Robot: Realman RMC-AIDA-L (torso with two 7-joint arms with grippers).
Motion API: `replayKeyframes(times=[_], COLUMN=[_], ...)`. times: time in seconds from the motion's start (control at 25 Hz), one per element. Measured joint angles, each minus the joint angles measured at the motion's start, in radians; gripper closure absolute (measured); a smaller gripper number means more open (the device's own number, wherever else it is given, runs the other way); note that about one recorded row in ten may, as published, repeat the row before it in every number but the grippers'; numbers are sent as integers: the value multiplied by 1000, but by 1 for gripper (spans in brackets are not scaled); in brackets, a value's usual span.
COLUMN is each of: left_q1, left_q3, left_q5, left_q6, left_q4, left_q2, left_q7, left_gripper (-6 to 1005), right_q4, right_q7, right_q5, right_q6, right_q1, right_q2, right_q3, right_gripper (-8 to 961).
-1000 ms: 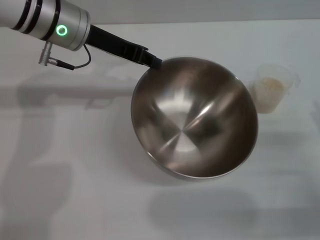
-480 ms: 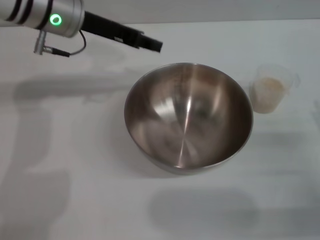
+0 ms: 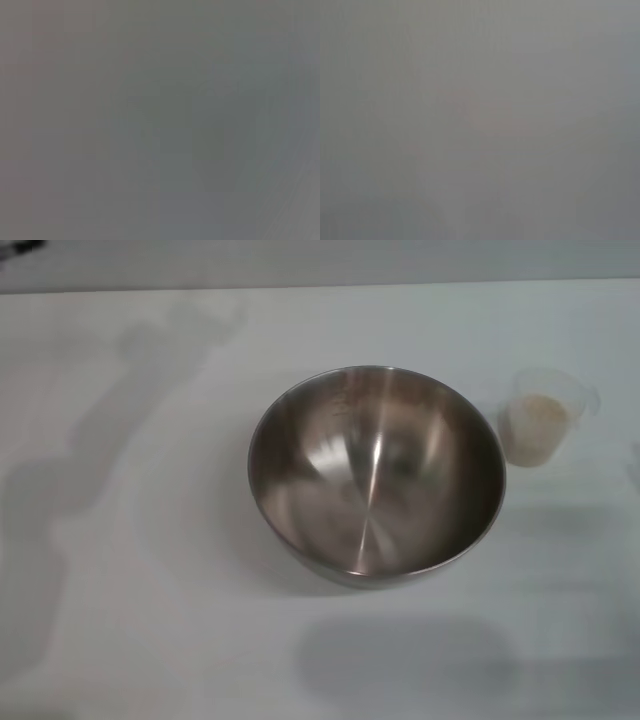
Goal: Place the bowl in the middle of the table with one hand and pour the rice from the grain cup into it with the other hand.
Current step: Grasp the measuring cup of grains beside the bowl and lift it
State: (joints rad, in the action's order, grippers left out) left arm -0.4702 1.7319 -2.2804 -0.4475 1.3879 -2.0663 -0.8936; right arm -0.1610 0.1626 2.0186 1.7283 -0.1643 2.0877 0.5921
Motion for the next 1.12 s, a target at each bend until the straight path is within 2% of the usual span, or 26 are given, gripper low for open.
replayKeyframes(times=[0.04,0.16,0.2,0.24,0.28,0.36,0.44,0.52,0.64,0.72,0.8,0.92,1.12], left_q1=[0,138,192,192,211,224,241,266,277,265,254,246,246], left_q3=[0,-203,-327,-327,-394,-492,-531,-536,-520,-510,-508,-513,-523], left_q5=[0,-29,-41,-41,-45,-64,-127,-208,-289,-302,-300,-298,-294], left_q6=[0,452,760,760,920,1237,1493,1648,1748,1786,1799,1795,1775], left_q4=[0,21,-36,-36,-86,-208,-317,-401,-568,-685,-776,-857,-912], left_q2=[0,0,-1,-1,-2,1,3,4,4,3,0,-2,-7], left_q7=[0,-55,-60,-60,-40,52,204,384,658,773,827,870,892], left_gripper=[320,324,323,321,320,318,315,313,290,251,211,209,208], right_q4=[0,0,0,0,2,5,6,8,18,25,30,36,32], right_q7=[0,0,0,0,0,0,-2,-6,-7,-8,-7,-2,-1], right_q5=[0,0,1,1,3,4,5,6,7,7,7,6,0], right_q6=[1,5,7,7,7,8,10,14,14,-3,-39,-109,-245], right_q1=[0,2,3,3,4,7,13,21,34,41,45,43,24], right_q2=[0,0,-1,-1,-1,-1,-1,-1,-2,-2,-2,-2,-2], right_q3=[0,0,0,0,0,-1,-10,-24,-44,-51,-51,-51,-46], right_gripper=[118,119,120,120,121,121,120,120,120,120,120,120,120])
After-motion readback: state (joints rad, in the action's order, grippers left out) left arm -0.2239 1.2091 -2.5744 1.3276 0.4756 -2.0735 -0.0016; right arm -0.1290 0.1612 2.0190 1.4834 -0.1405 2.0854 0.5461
